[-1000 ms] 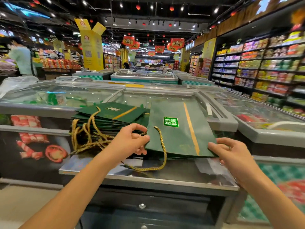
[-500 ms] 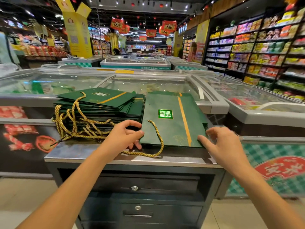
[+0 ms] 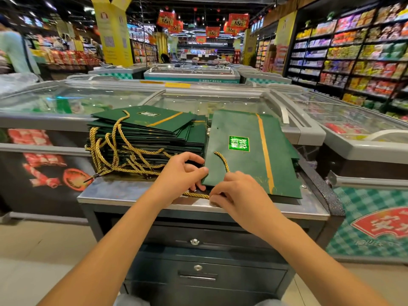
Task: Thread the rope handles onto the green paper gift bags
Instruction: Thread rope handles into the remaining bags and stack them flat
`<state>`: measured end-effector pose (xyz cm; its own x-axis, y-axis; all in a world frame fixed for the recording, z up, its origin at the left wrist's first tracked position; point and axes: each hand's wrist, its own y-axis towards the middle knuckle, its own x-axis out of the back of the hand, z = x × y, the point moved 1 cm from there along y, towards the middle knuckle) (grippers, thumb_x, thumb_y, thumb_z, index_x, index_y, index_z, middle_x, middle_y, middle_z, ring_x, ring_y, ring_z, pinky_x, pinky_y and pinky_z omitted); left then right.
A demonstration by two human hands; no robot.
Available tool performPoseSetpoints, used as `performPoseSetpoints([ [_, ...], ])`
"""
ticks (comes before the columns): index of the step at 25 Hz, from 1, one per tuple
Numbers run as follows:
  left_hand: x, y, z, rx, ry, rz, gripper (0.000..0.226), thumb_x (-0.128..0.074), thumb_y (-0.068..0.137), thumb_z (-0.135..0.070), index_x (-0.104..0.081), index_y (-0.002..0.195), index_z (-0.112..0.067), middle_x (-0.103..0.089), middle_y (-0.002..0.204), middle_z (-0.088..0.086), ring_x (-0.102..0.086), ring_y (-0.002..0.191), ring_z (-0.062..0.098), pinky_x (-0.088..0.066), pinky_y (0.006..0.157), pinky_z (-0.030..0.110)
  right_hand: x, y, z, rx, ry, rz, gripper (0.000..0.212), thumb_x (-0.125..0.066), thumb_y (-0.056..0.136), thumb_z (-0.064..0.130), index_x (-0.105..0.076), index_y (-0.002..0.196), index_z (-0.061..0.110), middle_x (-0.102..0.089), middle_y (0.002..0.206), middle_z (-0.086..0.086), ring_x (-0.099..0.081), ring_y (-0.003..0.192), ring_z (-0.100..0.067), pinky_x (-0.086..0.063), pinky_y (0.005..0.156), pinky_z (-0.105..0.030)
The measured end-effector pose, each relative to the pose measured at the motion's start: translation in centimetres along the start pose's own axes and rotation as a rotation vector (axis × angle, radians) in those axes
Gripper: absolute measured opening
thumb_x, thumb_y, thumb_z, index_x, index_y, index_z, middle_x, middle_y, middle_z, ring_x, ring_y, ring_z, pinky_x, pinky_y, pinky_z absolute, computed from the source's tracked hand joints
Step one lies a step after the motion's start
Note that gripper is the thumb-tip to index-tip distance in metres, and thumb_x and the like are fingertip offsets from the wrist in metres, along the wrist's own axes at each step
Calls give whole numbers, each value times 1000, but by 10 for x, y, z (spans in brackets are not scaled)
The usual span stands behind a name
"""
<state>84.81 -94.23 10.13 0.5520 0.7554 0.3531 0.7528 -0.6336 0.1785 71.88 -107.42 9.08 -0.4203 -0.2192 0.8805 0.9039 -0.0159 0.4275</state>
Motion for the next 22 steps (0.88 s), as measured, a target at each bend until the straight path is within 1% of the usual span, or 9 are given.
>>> performPoseSetpoints([
  [3, 3, 3, 2, 15, -22, -6, 19, -70, 94, -16, -63, 111, -14, -70, 66, 4, -58, 48, 8, -51, 60, 27, 3, 0, -2, 1, -50, 29, 22, -53, 104, 30, -74, 100, 23, -60, 93, 2, -51, 90, -23, -43, 84, -40],
  [5, 5, 5, 3, 29, -35, 7, 19, -71, 93, -15, -64, 110, -14, -72, 72, 11, -58, 49, 10, -52, 60, 27, 8, -4, -5, 32, -74, 36, 23, -51, 104, 31, -72, 99, 22, -60, 93, 2, -51, 89, -24, -43, 81, -40],
  [7, 7, 5, 3, 29, -42, 21, 20, -72, 92, -14, -64, 111, -13, -74, 78, 14, -58, 50, 11, -52, 58, 24, 15, -10, -11, 44, -102, 32, 20, -55, 103, 29, -72, 95, 21, -59, 89, 2, -52, 85, -25, -43, 77, -40],
  [9, 6, 5, 4, 21, -47, 17, 21, -72, 92, -14, -64, 111, -13, -75, 77, 10, -58, 50, 10, -52, 57, 23, 24, -18, -23, 16, -127, 4, 14, -63, 98, 26, -73, 90, 20, -57, 83, 3, -52, 80, -23, -43, 71, -38],
  [13, 2, 3, 4, 44, -92, -2, 18, -73, 91, -15, -65, 107, -18, -74, 76, 5, -57, 53, 8, -54, 55, 28, 38, -33, -46, -67, -179, -42, 6, -75, 88, 23, -71, 83, 23, -54, 76, 7, -49, 73, -18, -40, 66, -35],
  [15, 1, 2, 2, 79, -144, 0, 17, -73, 91, -14, -66, 106, -19, -73, 78, 6, -57, 55, 9, -56, 53, 32, 40, -37, -49, -79, -158, -43, 6, -76, 86, 23, -70, 85, 24, -53, 76, 10, -48, 73, -16, -37, 67, -31],
  [18, 1, 1, 3, 82, -130, -1, 19, -73, 91, -17, -66, 109, -19, -74, 80, 6, -59, 58, 11, -62, 63, 45, 38, -35, -39, -50, -48, -73, 8, -75, 87, 27, -71, 94, 25, -51, 76, 12, -48, 74, -14, -35, 67, -27],
  [20, 1, 1, 3, 85, -136, -4, 19, -73, 92, -17, -66, 109, -19, -74, 81, 7, -59, 59, 11, -61, 65, 48, 30, -25, -27, -11, 31, -72, 15, -75, 87, 33, -74, 100, 26, -50, 78, 12, -48, 77, -14, -37, 67, -25],
  [22, 1, 0, 3, 85, -133, -5, 19, -73, 92, -18, -66, 109, -20, -75, 82, 7, -60, 61, 13, -61, 65, 50, 18, -9, -15, -9, 85, -26, 19, -76, 88, 39, -77, 104, 28, -50, 81, 12, -48, 81, -14, -40, 70, -28],
])
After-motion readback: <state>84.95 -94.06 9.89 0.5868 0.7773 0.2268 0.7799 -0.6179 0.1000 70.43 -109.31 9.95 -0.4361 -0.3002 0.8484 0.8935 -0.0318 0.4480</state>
